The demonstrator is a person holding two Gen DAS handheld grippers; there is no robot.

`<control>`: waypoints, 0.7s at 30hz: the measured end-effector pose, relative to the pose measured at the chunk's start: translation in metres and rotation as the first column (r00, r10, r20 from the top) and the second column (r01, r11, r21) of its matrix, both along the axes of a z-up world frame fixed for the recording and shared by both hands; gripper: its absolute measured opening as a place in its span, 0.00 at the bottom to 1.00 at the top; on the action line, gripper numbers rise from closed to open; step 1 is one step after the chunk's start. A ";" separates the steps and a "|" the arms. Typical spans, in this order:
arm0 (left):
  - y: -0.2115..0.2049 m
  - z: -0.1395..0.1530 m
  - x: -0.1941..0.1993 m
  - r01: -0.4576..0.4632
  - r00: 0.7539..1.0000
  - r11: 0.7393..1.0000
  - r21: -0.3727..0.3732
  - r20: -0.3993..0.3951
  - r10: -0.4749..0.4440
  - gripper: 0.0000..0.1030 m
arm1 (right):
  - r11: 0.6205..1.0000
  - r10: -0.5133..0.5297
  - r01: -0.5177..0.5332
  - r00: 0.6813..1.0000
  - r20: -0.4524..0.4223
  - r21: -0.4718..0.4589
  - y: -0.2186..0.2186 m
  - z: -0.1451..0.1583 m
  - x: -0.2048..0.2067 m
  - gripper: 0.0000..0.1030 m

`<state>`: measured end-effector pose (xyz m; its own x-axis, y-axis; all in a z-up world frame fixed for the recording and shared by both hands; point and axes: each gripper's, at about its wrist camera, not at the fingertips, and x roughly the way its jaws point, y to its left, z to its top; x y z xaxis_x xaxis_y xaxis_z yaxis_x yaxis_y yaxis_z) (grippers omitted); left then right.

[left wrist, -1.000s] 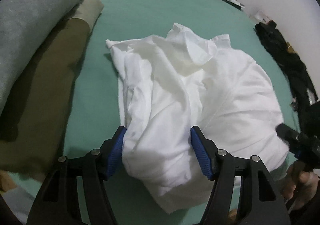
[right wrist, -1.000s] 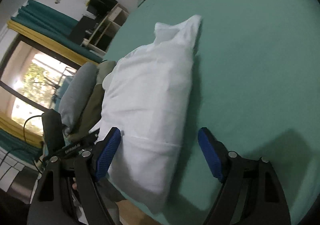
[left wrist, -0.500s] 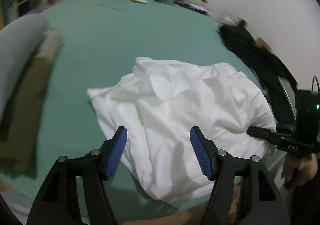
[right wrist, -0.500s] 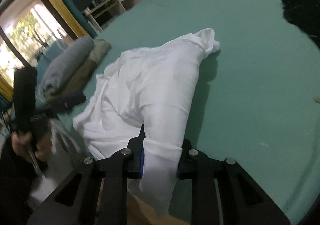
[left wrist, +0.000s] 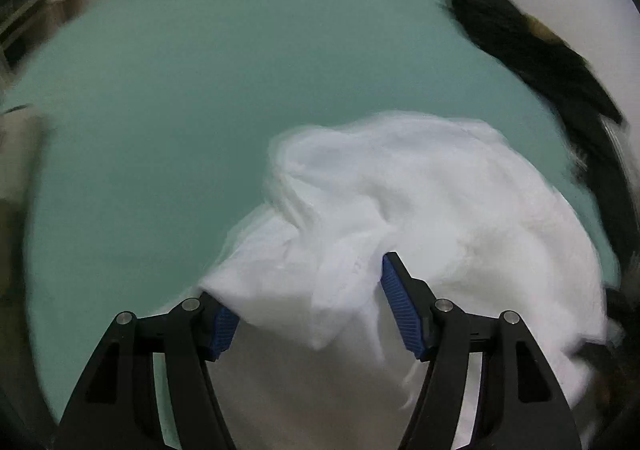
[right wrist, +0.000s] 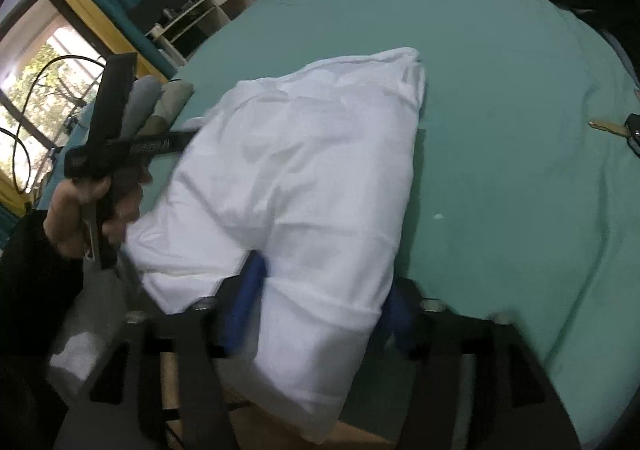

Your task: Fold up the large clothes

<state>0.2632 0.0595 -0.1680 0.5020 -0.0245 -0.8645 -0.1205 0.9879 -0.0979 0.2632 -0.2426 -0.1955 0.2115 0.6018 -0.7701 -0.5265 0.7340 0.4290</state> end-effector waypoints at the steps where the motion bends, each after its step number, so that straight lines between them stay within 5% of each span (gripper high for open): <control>1: 0.018 0.002 -0.001 -0.088 0.996 0.996 0.019 0.009 0.088 0.67 | 1.000 -0.008 0.008 1.000 -0.005 0.007 -0.001 0.000 0.003 0.71; 4: 0.057 0.013 -0.020 -0.253 0.966 0.967 0.038 0.072 0.250 0.67 | 0.998 -0.041 0.040 0.999 0.016 0.048 -0.009 0.008 0.011 0.72; 6: 0.068 0.023 -0.034 -0.268 0.959 0.963 0.006 0.101 0.266 0.67 | 0.993 -0.073 0.069 0.997 0.037 0.094 -0.017 0.016 0.015 0.72; 8: 0.070 0.035 -0.055 -0.247 0.960 0.963 -0.104 0.111 0.258 0.67 | 0.985 -0.109 0.101 0.993 0.052 0.142 -0.022 0.021 0.019 0.73; 13: 0.013 0.026 -0.084 -0.006 0.999 0.967 -0.253 0.030 0.014 0.69 | 0.973 -0.201 0.192 0.978 0.060 0.130 -0.032 0.022 0.027 0.73; 16: -0.020 0.005 -0.089 0.081 0.996 0.974 -0.213 -0.027 -0.089 0.68 | 0.969 -0.225 0.217 0.973 0.054 0.122 -0.035 0.019 0.028 0.73; 17: -0.028 -0.001 -0.091 0.090 0.995 0.979 -0.185 -0.032 -0.098 0.53 | 0.968 -0.227 0.219 0.972 0.056 0.124 -0.038 0.020 0.027 0.73; 18: -0.033 -0.003 -0.093 0.100 0.995 0.984 -0.148 -0.013 -0.103 0.16 | 0.967 -0.230 0.222 0.972 0.056 0.124 -0.039 0.020 0.026 0.73; 21: -0.036 0.004 -0.099 0.087 0.996 0.993 -0.082 -0.006 -0.088 0.06 | 0.971 -0.214 0.205 0.975 0.065 0.127 -0.044 0.022 0.020 0.73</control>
<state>0.1641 0.0240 -0.1637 0.4862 -0.1386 -0.8628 -0.0352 0.9834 -0.1778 0.2832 -0.2866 -0.1733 0.3989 0.6235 -0.6724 -0.4012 0.7781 0.4834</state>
